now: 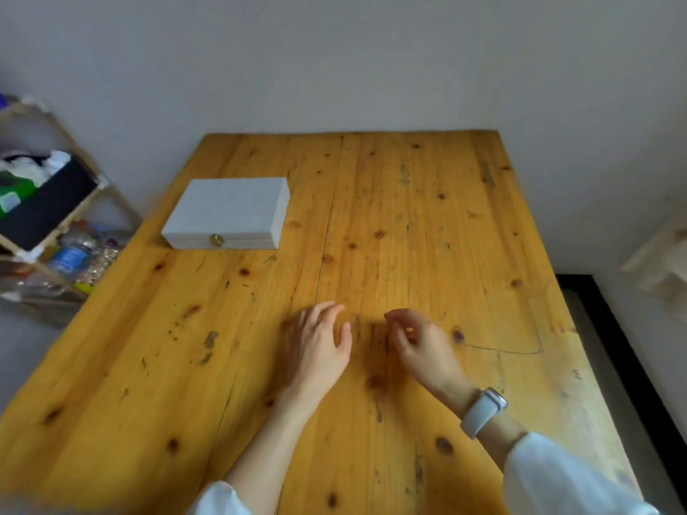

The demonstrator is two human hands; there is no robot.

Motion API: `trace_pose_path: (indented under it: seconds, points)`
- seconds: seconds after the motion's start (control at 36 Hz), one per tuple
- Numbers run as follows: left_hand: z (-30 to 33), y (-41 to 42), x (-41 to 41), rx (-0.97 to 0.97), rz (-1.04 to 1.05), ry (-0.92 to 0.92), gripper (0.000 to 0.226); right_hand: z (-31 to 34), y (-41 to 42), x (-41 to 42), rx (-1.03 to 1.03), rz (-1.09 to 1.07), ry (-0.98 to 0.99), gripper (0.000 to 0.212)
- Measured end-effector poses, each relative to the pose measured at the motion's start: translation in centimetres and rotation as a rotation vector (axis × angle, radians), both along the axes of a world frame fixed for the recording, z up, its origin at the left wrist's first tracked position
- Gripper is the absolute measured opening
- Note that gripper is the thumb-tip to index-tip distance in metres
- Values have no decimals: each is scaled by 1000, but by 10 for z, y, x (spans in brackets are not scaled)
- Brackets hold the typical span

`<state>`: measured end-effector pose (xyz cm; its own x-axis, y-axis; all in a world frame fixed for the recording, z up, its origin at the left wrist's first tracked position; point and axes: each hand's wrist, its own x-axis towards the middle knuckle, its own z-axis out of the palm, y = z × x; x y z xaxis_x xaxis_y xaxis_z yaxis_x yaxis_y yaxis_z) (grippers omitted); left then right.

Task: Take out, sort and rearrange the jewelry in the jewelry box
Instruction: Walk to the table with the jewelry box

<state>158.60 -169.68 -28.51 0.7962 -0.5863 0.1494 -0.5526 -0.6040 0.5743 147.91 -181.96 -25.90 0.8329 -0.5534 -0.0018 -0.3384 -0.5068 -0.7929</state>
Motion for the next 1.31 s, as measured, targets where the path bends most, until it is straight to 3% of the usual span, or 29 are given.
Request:
trace_pose_path:
  seconds: [0.19, 0.39, 0.56, 0.69, 0.78, 0.94, 1.0, 1.14, 1.22, 1.31]
  points:
    - [26, 47, 26, -80, 37, -16, 34, 12, 36, 20, -102, 83, 31, 27]
    - [40, 82, 114, -177, 274, 35, 39, 17, 55, 105, -164, 150, -14, 31]
    - [27, 95, 185, -317, 499, 204, 71, 15, 64, 183, -107, 156, 5, 46]
    - [22, 90, 245, -393, 529, 331, 91, 6, 67, 241, -116, 142, -68, 61]
    - [18, 88, 267, -435, 484, 395, 88, -3, 62, 260, -193, 153, -111, 59]
    - [5, 89, 261, -448, 481, 289, 67, -12, 49, 269, -214, 148, -126, 54]
    - [2, 90, 250, -457, 477, 251, 64, -14, 44, 267, -328, 133, -60, 57]
    - [-7, 89, 218, -437, 459, 108, 59, -18, 38, 273, -881, 154, 65, 68]
    - [-13, 89, 214, -391, 475, 29, 59, -19, 45, 281, -1026, 245, 14, 67]
    - [-11, 87, 215, -380, 483, 17, 61, -19, 50, 286, -1084, 262, 2, 53]
